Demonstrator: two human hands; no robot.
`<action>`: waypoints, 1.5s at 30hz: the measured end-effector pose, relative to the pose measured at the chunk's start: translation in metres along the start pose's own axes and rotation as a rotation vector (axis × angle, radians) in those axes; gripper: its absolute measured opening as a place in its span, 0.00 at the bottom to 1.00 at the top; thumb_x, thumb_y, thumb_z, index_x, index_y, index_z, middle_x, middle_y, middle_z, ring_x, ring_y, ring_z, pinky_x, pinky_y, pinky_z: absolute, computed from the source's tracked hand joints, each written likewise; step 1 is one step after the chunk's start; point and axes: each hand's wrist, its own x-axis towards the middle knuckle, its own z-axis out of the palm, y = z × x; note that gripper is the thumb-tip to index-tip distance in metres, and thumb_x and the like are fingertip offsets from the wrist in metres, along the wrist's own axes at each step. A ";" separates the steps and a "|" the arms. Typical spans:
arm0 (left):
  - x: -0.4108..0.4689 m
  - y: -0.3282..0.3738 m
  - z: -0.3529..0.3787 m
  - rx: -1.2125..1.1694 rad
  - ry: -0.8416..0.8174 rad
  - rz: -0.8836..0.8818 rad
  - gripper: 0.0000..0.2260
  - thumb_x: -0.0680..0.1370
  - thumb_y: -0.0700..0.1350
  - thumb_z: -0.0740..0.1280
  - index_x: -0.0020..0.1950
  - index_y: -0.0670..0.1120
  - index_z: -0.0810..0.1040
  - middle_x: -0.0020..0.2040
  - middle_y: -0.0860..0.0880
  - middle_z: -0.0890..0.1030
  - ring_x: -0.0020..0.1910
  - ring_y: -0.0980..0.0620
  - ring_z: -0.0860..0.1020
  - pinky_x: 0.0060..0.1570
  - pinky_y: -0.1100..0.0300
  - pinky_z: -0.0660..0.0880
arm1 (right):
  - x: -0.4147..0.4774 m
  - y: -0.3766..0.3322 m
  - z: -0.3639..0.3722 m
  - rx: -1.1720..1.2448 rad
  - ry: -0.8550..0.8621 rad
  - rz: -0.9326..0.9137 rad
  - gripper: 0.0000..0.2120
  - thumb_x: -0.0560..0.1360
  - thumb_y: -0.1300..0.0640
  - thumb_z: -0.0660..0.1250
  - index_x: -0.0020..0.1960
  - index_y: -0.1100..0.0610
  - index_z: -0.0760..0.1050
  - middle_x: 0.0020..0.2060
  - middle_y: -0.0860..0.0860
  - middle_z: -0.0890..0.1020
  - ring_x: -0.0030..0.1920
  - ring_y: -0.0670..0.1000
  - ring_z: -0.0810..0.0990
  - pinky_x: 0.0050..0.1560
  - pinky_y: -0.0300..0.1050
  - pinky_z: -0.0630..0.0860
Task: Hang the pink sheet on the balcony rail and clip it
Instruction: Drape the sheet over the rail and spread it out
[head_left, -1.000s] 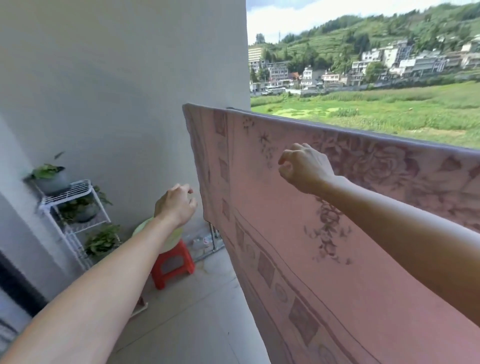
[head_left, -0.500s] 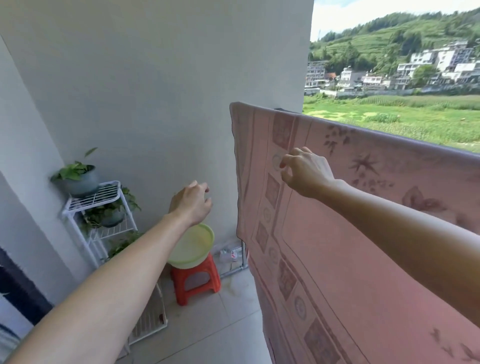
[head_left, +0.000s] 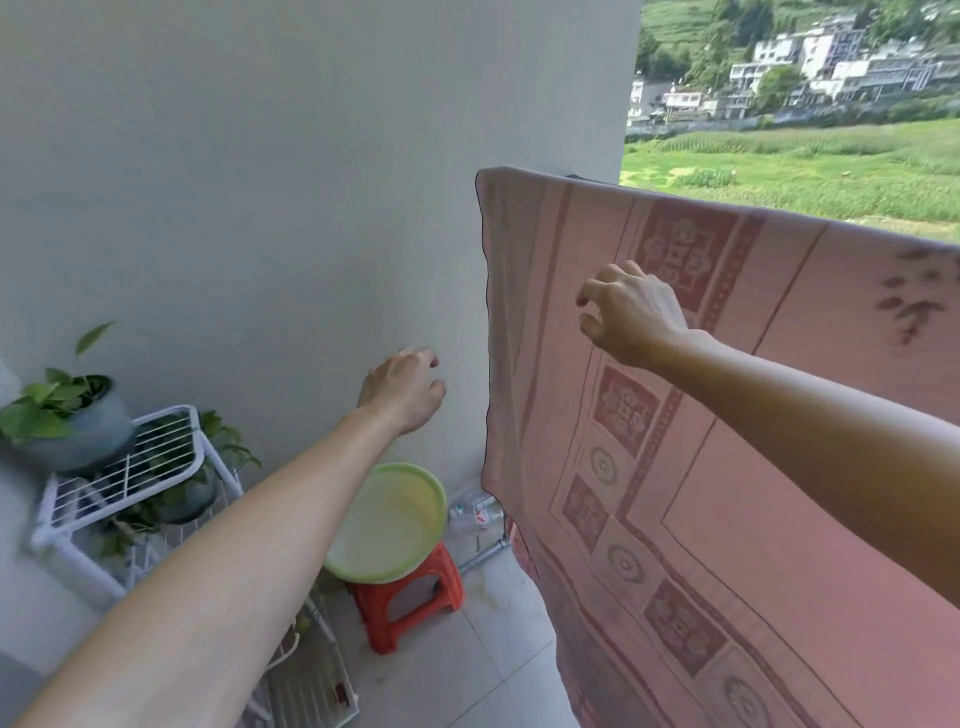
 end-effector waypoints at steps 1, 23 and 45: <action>0.017 -0.005 0.007 -0.007 -0.006 0.004 0.17 0.78 0.49 0.62 0.66 0.47 0.74 0.63 0.44 0.76 0.62 0.42 0.74 0.59 0.51 0.70 | 0.013 0.001 0.008 -0.008 0.010 -0.004 0.13 0.77 0.52 0.64 0.59 0.53 0.79 0.59 0.53 0.78 0.59 0.56 0.73 0.51 0.50 0.70; 0.444 0.000 0.038 -0.759 -0.118 0.072 0.27 0.79 0.53 0.65 0.74 0.43 0.65 0.67 0.43 0.73 0.65 0.44 0.73 0.64 0.52 0.70 | 0.254 0.057 0.084 -0.237 0.169 0.353 0.17 0.81 0.44 0.56 0.55 0.56 0.76 0.42 0.52 0.79 0.38 0.54 0.78 0.39 0.49 0.76; 0.405 -0.109 0.078 -0.859 0.081 0.427 0.09 0.75 0.44 0.70 0.36 0.43 0.78 0.30 0.48 0.77 0.30 0.51 0.72 0.34 0.60 0.68 | 0.230 -0.026 0.099 -0.139 0.595 0.275 0.13 0.80 0.51 0.63 0.47 0.58 0.81 0.43 0.51 0.85 0.44 0.53 0.81 0.44 0.49 0.76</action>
